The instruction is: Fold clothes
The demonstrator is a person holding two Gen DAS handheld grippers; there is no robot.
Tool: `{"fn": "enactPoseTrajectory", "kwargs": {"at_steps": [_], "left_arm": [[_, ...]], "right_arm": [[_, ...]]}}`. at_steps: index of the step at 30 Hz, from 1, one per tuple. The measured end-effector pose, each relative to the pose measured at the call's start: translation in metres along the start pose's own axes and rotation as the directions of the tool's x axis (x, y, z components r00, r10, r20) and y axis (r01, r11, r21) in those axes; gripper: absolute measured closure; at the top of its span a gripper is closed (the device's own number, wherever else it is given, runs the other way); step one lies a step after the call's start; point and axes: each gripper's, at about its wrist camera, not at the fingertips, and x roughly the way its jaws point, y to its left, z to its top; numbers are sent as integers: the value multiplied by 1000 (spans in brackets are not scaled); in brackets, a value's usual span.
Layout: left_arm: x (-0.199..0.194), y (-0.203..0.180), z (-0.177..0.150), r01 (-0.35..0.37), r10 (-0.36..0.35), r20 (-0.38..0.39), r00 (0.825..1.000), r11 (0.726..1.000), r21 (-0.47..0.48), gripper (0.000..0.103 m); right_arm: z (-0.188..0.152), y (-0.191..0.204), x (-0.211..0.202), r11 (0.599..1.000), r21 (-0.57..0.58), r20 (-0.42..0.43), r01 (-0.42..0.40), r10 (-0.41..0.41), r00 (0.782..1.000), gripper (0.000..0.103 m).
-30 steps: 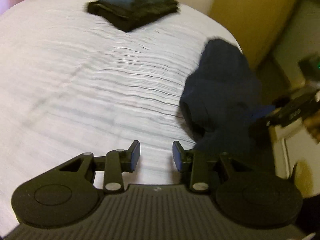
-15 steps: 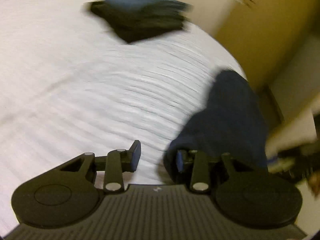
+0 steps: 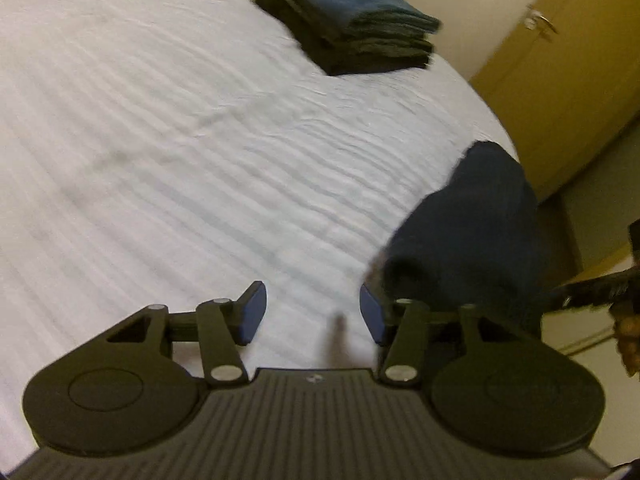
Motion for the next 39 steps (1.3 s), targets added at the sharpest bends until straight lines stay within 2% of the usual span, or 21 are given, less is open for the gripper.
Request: {"fn": "enactPoseTrajectory", "kwargs": {"at_steps": [1,3,5,7,10,12,13,14,16,18,20,22,24,26,28,30,31,32,34,36,39], "left_arm": [[-10,2,-3,-30,30,7,1000,1000,-7,58],[-26,-6,-4,-37,37,43,998,999,-6,58],[-34,-27,1,0,-3,88,996,999,36,58],[-30,-55,9,74,-83,111,990,993,87,58],[2,-96,18,123,-135,61,989,978,170,58],[37,-114,20,106,-104,-18,994,973,203,59],[56,-119,20,75,-63,-66,996,974,212,63],[70,-122,20,50,-28,-99,995,973,224,64],[89,-126,20,14,22,-138,990,968,252,64],[80,-130,22,-8,40,-125,991,969,247,64],[56,-128,16,-44,63,-90,994,979,197,64],[29,-126,3,-89,98,-62,993,987,131,62],[1,-123,-25,-153,157,-76,985,986,60,62],[-25,-118,-59,-225,221,-113,969,974,-20,62],[-50,-110,-100,-308,286,-176,942,944,-115,62],[-75,-106,-145,-396,347,-244,905,898,-192,62],[-89,-104,-166,-443,379,-282,881,871,-213,62],[-103,-103,-187,-489,409,-321,854,841,-231,62],[-135,-103,-223,-558,456,-359,814,785,-268,62],[-167,-103,-254,-600,483,-374,792,731,-325,60],[-205,-101,-295,-633,515,-373,772,679,-372,57]], "right_arm": [[4,0,-5,1000,2,21,-3,3,1000,27],[14,-4,-19,1000,-16,90,2,0,996,27],[27,-13,-31,1000,-15,148,10,-7,989,27],[44,-24,-39,1000,-2,193,6,-5,981,27],[76,-34,-18,993,-97,152,-64,78,985,27],[90,-46,-14,988,-153,140,18,4,990,28],[98,-57,-13,985,-159,145,64,-41,989,28],[105,-70,-9,988,-129,156,82,-62,986,28],[115,-95,-5,997,-52,126,61,-54,991,28],[120,-98,-11,997,-53,112,55,-49,993,27],[119,-88,-22,994,-90,124,54,-43,991,27],[109,-76,-31,993,-111,137,27,-12,990,27],[95,-63,-30,990,-141,111,-28,44,993,27],[79,-49,-22,979,-180,54,-99,110,992,27],[63,-40,-5,972,-184,-34,-144,140,990,27],[48,-35,16,971,-176,-107,-160,142,984,27],[44,-32,22,974,-177,-124,-141,120,985,27],[43,-28,24,975,-188,-126,-116,94,988,27],[42,-18,24,974,-213,-125,-75,49,991,27],[43,-4,22,969,-245,-118,-41,12,993,27],[35,24,13,946,-322,-85,-26,-1,996,27]]}}
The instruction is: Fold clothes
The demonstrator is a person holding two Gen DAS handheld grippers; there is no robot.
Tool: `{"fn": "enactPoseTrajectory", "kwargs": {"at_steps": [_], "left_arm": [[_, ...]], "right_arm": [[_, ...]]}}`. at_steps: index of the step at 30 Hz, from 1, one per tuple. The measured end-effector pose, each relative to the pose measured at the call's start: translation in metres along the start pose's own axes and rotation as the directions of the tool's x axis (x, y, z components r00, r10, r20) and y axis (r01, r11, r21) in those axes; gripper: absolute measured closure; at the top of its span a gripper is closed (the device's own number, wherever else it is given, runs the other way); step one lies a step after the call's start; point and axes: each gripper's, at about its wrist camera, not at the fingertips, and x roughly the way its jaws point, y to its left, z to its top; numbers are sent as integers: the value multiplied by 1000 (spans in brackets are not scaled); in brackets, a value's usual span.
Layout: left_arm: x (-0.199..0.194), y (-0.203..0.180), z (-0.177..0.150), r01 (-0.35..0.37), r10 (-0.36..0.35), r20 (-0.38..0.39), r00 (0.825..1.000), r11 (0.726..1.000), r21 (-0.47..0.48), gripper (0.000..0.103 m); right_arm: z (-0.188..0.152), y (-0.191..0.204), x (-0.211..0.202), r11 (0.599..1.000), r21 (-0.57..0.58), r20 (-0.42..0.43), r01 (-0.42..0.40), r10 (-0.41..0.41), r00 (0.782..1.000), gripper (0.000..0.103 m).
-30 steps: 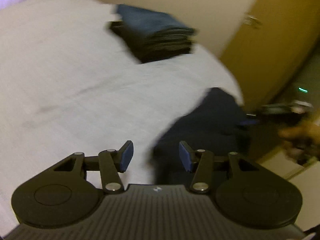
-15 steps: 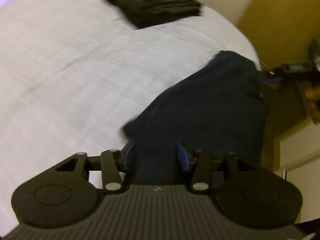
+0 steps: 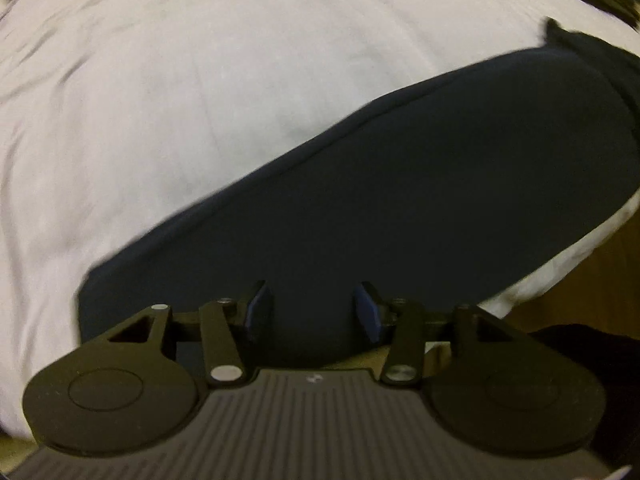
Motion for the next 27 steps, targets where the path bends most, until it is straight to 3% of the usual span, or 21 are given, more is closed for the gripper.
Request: {"fn": "enactPoseTrajectory", "kwargs": {"at_steps": [3,10,14,17,20,23,25,26,27], "left_arm": [[-6,42,-31,-21,22,15,1000,998,-61,55],[-3,148,-75,-29,55,109,992,973,-231,54],[18,192,-77,85,-42,141,989,946,-313,54],[41,216,-69,181,-137,150,979,924,-337,64],[55,225,-62,256,-219,145,965,909,-328,78],[52,223,-65,232,-195,162,967,937,-262,96],[34,217,-72,195,-146,257,955,965,-177,96],[23,212,-77,183,-135,323,937,975,-125,96],[27,212,-78,186,-136,328,935,975,-126,96]], "right_arm": [[-11,42,-3,997,-80,20,-20,22,1000,27],[-76,162,28,975,-180,-103,-133,115,988,27],[-118,231,52,946,-248,-192,-207,161,968,27],[-134,268,66,930,-287,-224,-231,170,960,27],[-144,293,75,919,-317,-237,-235,163,958,27],[-147,306,77,914,-334,-237,-230,155,959,27],[-153,310,73,911,-347,-241,-225,145,960,27],[-153,311,73,909,-353,-244,-221,139,960,27],[-155,311,72,908,-359,-248,-218,133,960,27]]}}
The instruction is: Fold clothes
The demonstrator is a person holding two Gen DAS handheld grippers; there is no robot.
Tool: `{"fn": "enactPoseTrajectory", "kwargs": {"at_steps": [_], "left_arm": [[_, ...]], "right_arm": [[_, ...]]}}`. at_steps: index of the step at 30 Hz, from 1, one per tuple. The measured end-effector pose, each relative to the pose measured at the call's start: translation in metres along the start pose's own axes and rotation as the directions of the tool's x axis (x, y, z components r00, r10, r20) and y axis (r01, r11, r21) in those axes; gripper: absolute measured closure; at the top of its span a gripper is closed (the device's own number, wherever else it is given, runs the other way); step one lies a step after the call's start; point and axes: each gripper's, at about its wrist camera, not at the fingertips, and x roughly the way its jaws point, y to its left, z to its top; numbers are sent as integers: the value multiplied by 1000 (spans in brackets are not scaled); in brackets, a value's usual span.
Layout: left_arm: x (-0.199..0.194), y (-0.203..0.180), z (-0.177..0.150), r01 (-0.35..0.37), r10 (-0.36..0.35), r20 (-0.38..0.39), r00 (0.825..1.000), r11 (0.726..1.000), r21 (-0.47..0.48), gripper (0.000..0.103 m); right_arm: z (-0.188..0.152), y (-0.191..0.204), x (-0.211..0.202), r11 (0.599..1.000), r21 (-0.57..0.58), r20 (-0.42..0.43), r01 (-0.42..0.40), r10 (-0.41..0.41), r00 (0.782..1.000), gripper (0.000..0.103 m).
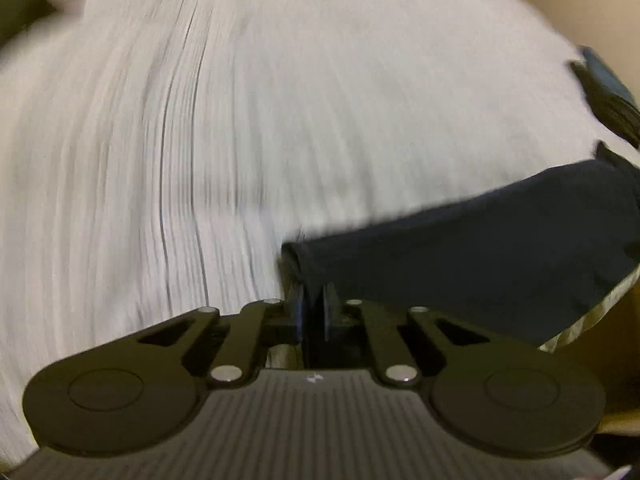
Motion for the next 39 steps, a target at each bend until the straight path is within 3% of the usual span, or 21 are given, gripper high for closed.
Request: {"fn": "enactPoseTrajectory", "kwargs": {"at_steps": [4,6,9,12,17,22,28,31,33,36,39], "left_arm": [[23,9,-9,2,-4,-46,999,999,-46,95],[36,16,-14,-5,-2,-98,995,997,-72,89],[30,25,-19,-3,-10,-104,994,992,-125,81],[18,37,-30,34,-57,-114,992,980,-194,73],[9,43,-52,101,-147,-148,978,955,-278,73],[10,47,-82,109,-185,-108,977,864,-492,72],[8,49,-121,145,-209,6,978,660,-737,65],[12,46,-127,156,-170,65,983,598,-786,65],[13,41,-125,164,-142,99,985,591,-790,65],[8,34,-119,190,-130,140,982,603,-775,87],[-15,17,-100,196,-103,175,979,700,-686,90]], "right_arm": [[-7,4,-5,1000,-12,-15,18,-18,1000,27],[-10,5,-3,1000,-9,-26,20,-20,999,27],[-12,9,-1,1000,-11,-38,16,-17,999,27],[-17,10,-1,1000,2,-47,8,-8,999,27],[-24,15,6,1000,12,-70,-10,11,997,27],[-26,20,7,1000,4,-70,-13,14,997,27],[-25,14,5,1000,15,-67,18,-17,998,27],[-22,15,3,999,9,-52,39,-39,998,27],[-20,15,1,999,4,-39,54,-53,998,27],[-18,14,-3,998,1,-21,70,-70,997,27],[-17,12,-9,996,7,0,83,-83,997,27]]}}
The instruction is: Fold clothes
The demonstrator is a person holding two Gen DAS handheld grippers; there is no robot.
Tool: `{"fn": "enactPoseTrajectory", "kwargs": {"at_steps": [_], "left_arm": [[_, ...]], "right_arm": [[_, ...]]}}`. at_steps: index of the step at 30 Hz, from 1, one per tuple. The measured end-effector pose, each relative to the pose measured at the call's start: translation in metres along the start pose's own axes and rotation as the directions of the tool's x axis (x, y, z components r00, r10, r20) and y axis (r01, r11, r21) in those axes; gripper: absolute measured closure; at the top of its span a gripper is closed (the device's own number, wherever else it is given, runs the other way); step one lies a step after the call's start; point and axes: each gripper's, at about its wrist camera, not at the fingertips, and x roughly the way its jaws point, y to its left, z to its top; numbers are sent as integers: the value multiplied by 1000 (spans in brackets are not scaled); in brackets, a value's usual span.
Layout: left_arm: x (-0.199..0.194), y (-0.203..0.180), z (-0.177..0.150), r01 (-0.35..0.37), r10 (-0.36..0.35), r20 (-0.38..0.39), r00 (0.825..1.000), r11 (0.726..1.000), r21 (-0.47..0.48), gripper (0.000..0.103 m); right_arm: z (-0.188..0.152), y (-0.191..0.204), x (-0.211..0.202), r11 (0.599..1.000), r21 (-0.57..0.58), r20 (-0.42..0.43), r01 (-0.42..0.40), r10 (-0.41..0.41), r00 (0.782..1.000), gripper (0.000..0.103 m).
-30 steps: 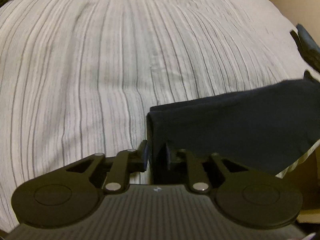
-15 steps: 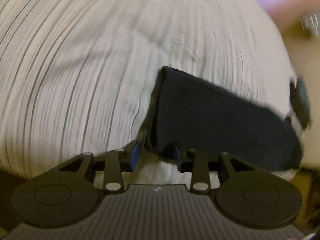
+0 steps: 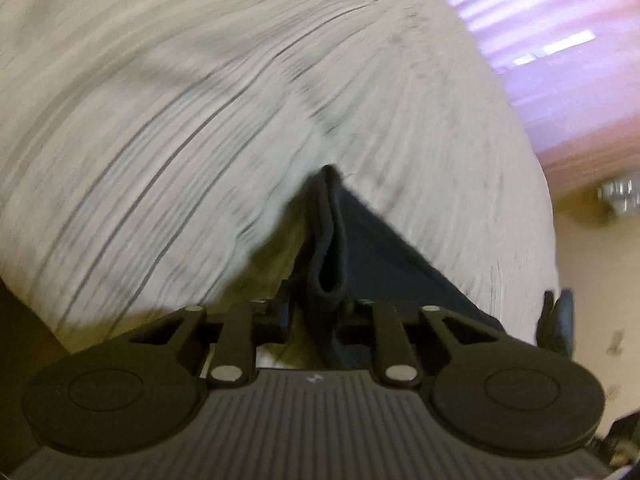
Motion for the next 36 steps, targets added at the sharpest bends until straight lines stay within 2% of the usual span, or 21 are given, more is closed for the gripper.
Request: {"fn": "enactPoseTrajectory", "kwargs": {"at_steps": [2,3,5,8,10,12,16,17,22,23,24,27,28,30,33,36], "left_arm": [[-11,-36,0,15,-18,17,1000,986,164,91],[-15,-58,0,25,-30,15,999,966,256,91],[-20,-103,-4,69,-71,-10,997,910,408,91],[-10,-173,-14,127,-96,-86,992,823,554,91],[0,-215,-29,159,-99,-131,986,773,615,91],[18,-257,-49,195,-99,-182,978,734,651,91],[65,-329,-102,252,-83,-264,961,659,709,91],[77,-347,-117,265,-76,-283,956,639,722,91],[148,-408,-201,259,20,-328,944,571,779,90],[163,-413,-218,253,55,-340,939,559,789,89],[180,-417,-233,265,94,-374,923,550,792,86],[188,-412,-249,310,136,-446,884,545,779,81],[182,-411,-248,324,129,-455,881,536,779,75],[167,-407,-238,355,103,-472,875,524,774,72],[148,-390,-210,317,113,-436,893,530,786,67],[134,-369,-176,254,148,-384,911,533,807,66]], "right_arm": [[-1,-6,-7,1000,19,23,10,-11,1000,27],[-3,-10,-11,999,30,35,17,-18,999,27],[-9,-21,-18,998,57,54,33,-36,998,27],[-25,-49,-32,988,137,70,69,-80,994,27],[-37,-72,-43,973,211,83,98,-118,990,27],[-53,-102,-59,941,318,94,120,-157,983,27],[-91,-163,-95,845,512,113,151,-240,964,27],[-98,-175,-103,829,537,116,158,-258,959,27],[-132,-231,-141,759,625,127,185,-332,935,27],[-139,-242,-147,742,643,124,188,-343,931,27],[-145,-251,-150,729,658,119,189,-349,929,27],[-158,-278,-159,697,693,105,187,-353,930,27],[-161,-286,-160,692,699,106,182,-351,931,27],[-163,-295,-159,698,698,119,159,-332,936,27],[-161,-299,-146,722,687,147,85,-253,956,27],[-145,-289,-124,778,625,207,-57,-95,974,27]]}}
